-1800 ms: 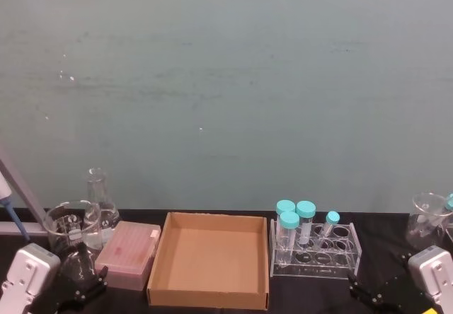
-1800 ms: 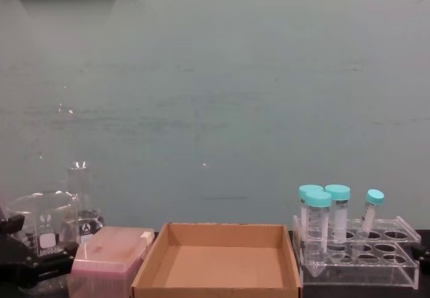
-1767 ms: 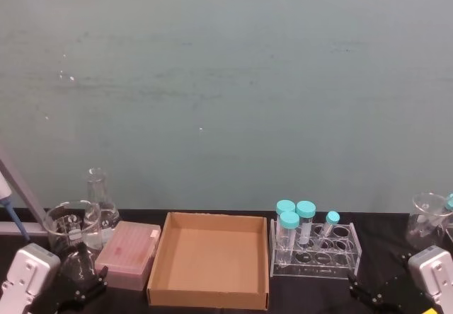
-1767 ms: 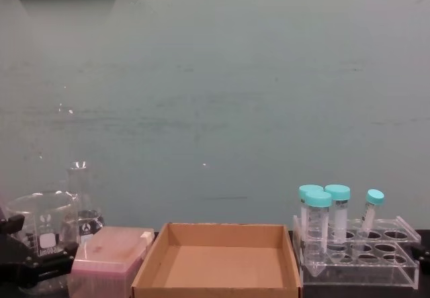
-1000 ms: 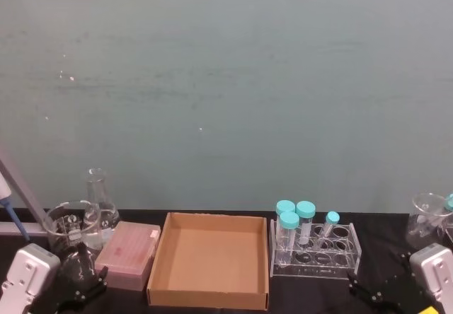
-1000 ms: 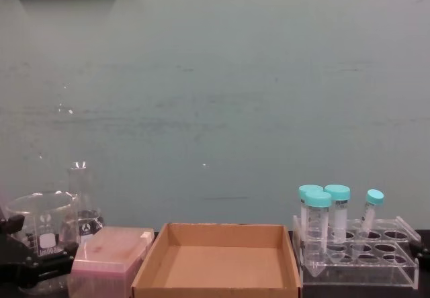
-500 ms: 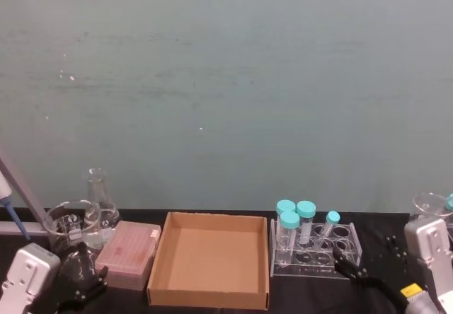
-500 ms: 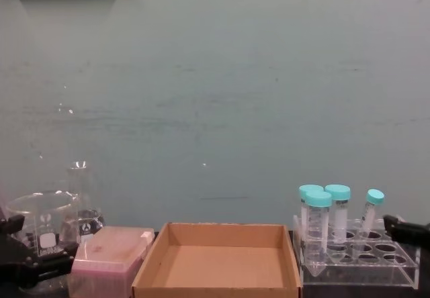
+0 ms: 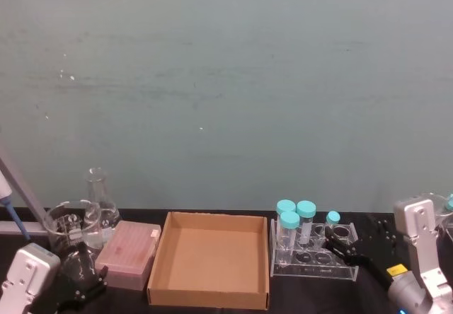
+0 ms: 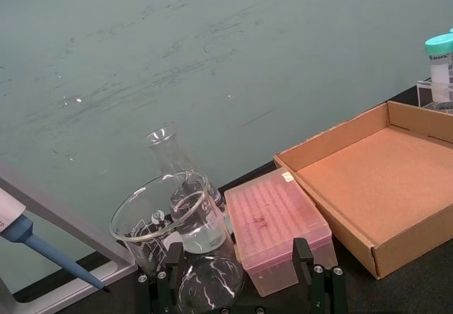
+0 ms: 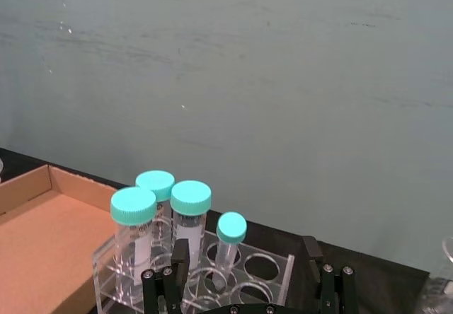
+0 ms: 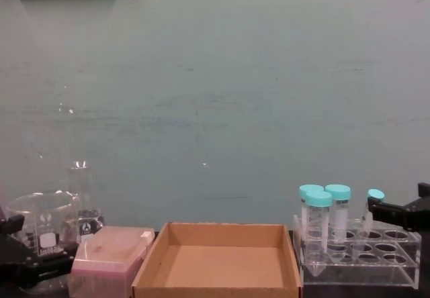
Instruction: Use the right hand to move the test tube from the test tube rack into the box.
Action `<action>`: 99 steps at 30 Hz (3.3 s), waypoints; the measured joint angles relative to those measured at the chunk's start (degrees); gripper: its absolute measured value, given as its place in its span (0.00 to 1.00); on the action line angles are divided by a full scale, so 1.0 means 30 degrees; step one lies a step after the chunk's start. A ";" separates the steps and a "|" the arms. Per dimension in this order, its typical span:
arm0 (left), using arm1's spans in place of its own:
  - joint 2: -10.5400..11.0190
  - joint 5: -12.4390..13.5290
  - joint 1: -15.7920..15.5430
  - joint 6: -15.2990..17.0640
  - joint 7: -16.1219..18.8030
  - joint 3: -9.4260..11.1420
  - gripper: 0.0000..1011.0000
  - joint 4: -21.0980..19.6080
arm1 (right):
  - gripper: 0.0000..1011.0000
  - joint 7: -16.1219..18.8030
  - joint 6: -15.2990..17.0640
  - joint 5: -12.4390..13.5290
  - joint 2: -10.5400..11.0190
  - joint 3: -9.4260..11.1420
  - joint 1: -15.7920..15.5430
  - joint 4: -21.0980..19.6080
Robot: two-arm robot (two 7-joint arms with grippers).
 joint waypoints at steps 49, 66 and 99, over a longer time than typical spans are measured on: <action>0.0000 0.0001 0.0001 0.0000 -0.0001 0.0000 0.99 0.0000 | 0.99 0.0263 -0.2139 -0.2584 -0.3550 0.0932 0.2836 0.6077; 0.0000 0.0000 0.0000 0.0000 -0.0001 0.0000 0.99 0.0000 | 0.99 0.0102 -0.2412 -0.3160 -0.3971 0.1726 0.2709 0.6287; 0.0000 0.0001 0.0000 0.0000 -0.0001 0.0000 0.99 0.0001 | 0.99 0.1084 -0.2775 -0.3897 -0.4444 0.2766 0.2630 0.6611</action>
